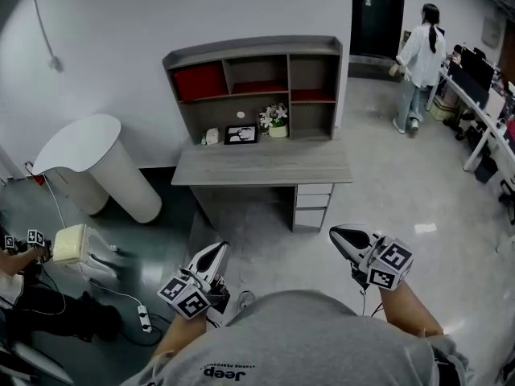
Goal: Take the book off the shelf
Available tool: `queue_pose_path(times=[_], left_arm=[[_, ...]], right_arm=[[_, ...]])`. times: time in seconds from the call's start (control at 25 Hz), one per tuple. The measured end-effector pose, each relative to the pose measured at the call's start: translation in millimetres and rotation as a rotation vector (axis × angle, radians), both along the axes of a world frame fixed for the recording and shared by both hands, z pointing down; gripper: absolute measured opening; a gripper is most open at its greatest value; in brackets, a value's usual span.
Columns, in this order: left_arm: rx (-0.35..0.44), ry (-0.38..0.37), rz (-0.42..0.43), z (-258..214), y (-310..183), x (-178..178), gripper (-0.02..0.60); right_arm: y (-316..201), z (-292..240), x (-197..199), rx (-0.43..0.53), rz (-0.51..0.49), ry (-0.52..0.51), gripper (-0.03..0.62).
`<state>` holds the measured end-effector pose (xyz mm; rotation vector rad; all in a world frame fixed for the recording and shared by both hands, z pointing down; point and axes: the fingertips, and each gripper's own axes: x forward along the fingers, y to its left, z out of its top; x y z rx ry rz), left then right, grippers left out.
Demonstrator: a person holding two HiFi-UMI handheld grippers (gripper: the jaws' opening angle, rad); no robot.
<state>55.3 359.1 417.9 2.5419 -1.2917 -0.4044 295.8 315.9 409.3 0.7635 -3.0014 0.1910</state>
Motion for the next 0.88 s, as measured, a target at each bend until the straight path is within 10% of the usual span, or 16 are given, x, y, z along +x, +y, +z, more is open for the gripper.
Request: queue_pose_path(times=[0.88], left_arm=[[-0.003,-0.012,0.065,-11.0,-180.8,-230.8,0.012]], right_arm=[[-177.5,-17.7,-231.2,-0.004,0.075,-0.01,0.0]])
